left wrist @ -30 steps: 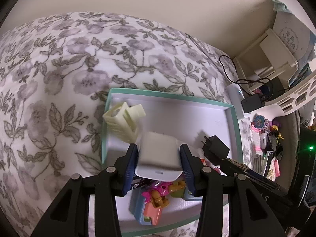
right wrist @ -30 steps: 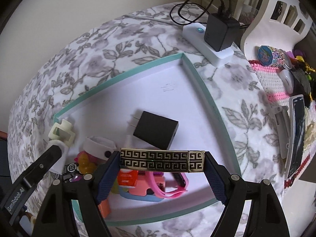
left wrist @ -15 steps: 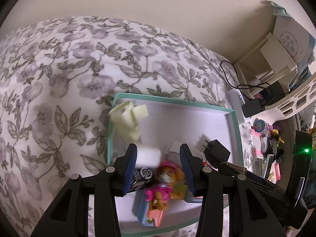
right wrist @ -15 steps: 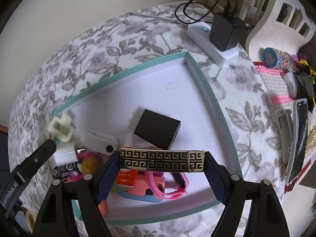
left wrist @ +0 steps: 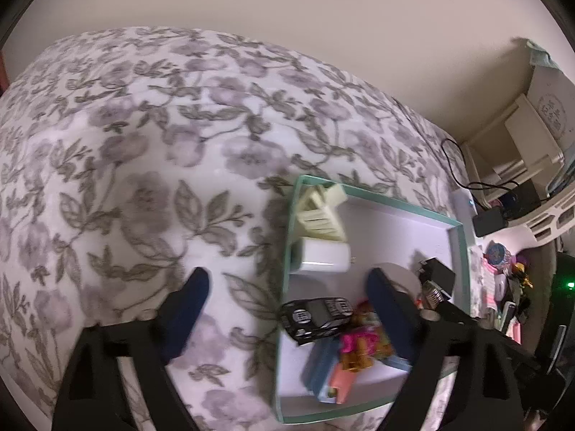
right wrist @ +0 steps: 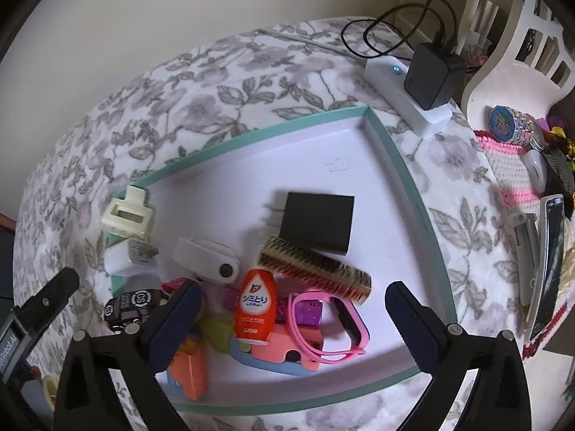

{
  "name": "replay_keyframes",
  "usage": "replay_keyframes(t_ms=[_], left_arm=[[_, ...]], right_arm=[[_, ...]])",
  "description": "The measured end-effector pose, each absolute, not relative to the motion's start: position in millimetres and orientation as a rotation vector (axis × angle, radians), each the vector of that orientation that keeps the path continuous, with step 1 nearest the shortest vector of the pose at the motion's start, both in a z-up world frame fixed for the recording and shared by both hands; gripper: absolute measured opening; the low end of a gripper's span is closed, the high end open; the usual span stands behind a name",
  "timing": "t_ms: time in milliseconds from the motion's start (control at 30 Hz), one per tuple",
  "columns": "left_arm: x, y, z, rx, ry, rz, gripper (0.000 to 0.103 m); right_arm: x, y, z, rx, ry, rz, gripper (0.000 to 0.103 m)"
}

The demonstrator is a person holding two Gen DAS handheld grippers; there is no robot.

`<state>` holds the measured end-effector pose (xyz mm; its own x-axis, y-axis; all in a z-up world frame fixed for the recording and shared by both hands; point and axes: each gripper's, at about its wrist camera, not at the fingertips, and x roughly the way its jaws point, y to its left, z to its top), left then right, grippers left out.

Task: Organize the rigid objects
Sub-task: 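Withdraw both open grippers from the tray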

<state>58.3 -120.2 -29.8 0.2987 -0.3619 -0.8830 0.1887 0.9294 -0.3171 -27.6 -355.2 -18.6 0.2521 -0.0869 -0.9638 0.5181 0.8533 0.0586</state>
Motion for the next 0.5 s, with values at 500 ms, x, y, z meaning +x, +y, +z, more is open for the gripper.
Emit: replay_keyframes(t_ms=[500], left_arm=[[27.0,-89.7,-2.0,-0.076,1.110,-0.327,0.098]], right_arm=[[-47.1,-310.3,11.2,0.287,1.171,-0.384,0.103]])
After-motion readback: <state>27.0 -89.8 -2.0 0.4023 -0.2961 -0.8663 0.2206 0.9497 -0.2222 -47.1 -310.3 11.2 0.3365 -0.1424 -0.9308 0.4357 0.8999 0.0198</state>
